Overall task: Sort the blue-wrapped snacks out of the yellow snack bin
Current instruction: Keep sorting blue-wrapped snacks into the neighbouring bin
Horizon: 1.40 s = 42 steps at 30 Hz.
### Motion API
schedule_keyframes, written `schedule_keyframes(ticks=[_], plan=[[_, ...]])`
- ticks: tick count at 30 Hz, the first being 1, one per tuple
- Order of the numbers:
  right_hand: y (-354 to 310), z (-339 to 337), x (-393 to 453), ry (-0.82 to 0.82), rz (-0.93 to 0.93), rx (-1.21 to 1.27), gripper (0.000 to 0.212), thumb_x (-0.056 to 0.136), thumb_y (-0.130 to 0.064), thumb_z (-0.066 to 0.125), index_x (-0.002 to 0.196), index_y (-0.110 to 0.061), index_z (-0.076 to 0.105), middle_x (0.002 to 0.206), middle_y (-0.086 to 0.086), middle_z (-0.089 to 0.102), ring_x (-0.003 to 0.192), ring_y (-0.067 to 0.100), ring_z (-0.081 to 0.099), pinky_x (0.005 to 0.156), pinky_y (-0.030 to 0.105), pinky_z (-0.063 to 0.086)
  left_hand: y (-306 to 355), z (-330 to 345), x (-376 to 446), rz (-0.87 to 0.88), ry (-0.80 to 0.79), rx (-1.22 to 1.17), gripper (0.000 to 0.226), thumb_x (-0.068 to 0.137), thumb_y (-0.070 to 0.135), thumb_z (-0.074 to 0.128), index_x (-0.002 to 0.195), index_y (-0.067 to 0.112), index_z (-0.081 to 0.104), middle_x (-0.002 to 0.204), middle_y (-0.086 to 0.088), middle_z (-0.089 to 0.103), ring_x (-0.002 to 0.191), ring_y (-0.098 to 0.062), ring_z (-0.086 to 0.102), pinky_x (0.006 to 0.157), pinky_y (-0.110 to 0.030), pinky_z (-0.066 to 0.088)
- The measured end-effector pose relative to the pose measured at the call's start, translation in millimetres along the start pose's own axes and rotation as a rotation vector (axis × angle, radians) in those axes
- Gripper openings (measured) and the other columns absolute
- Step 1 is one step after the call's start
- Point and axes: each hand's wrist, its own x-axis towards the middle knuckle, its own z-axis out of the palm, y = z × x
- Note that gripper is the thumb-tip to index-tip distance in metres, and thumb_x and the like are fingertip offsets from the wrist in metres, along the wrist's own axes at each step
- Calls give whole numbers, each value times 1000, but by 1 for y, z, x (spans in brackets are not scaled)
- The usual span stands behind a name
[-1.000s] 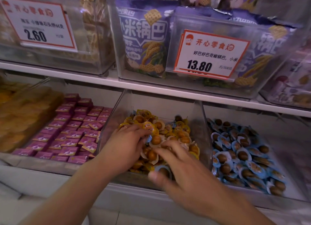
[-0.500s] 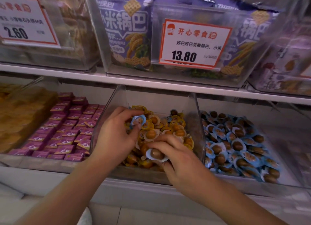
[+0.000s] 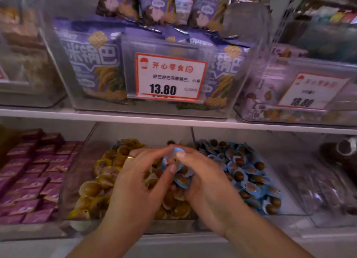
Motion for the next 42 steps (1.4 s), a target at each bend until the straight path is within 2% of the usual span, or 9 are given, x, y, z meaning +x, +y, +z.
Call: schedule_keyframes(ticks=[4, 9, 13, 19, 23, 26, 28, 32, 42], plan=[[-16, -41, 2, 183, -182, -269, 23, 84, -29, 76, 104, -18, 76, 92, 8, 75, 75, 16, 68, 55, 25, 51, 2, 18, 9, 55, -175, -7, 42, 96, 47, 51, 132, 28, 59, 128, 19, 58, 123, -6, 54, 101, -18, 40], [-44, -119, 23, 489, -200, -850, 22, 92, -26, 67, 114, -25, 71, 119, -1, 71, 107, 11, 65, 91, 22, 51, -37, 26, 21, -107, -258, 157, 23, 97, 32, 56, 117, 30, 67, 119, 13, 62, 114, -4, 57, 101, -33, 46], [-44, -148, 33, 617, -191, -1089, 29, 97, -23, 57, 124, -16, 65, 125, 7, 67, 117, 22, 61, 98, 31, 48, -53, 24, 24, -102, -360, 276, 25, 97, 32, 53, 115, 26, 70, 116, 9, 64, 111, -8, 60, 100, -34, 47], [6, -84, 39, 242, -301, -961, 28, 95, -39, 56, 121, -49, 51, 115, -32, 55, 108, -14, 53, 88, 2, 40, -63, 21, 52, -219, -293, 263, 18, 97, 24, 57, 109, 26, 71, 106, 10, 68, 97, -2, 63, 90, -24, 49], [24, -66, 36, 191, -289, -977, 51, 101, -38, 41, 151, -32, 32, 149, -11, 42, 137, 7, 39, 113, 33, 37, -92, 49, 90, -279, -422, 413, 24, 98, 29, 56, 119, 24, 66, 118, 0, 66, 102, -14, 64, 89, -23, 47], [23, -68, 35, 185, -298, -988, 53, 101, -39, 40, 153, -32, 28, 151, -10, 39, 139, 8, 37, 114, 36, 35, -120, 75, 109, -416, -671, 482, 48, 92, 46, 59, 137, 31, 49, 138, 0, 54, 118, -18, 56, 100, -30, 45], [23, -68, 35, 180, -302, -986, 53, 101, -41, 40, 152, -35, 28, 150, -12, 39, 138, 6, 37, 114, 35, 35, -136, 88, 115, -523, -760, 470, 56, 85, 58, 60, 134, 36, 45, 131, -1, 57, 108, -17, 59, 92, -33, 50], [25, -70, 38, 207, -322, -1004, 54, 100, -43, 42, 152, -35, 26, 147, -14, 39, 133, 3, 39, 112, 29, 36, -155, 107, 114, -580, -711, 407, 44, 80, 64, 57, 112, 38, 42, 101, 2, 64, 79, -10, 63, 60, -26, 46], [24, -70, 39, 204, -269, -999, 56, 98, -50, 40, 150, -40, 24, 148, -19, 36, 133, -1, 38, 113, 27, 36, -155, 119, 116, -661, -578, 351, 42, 71, 55, 68, 96, 26, 51, 95, 4, 61, 82, -7, 57, 60, -23, 42]])
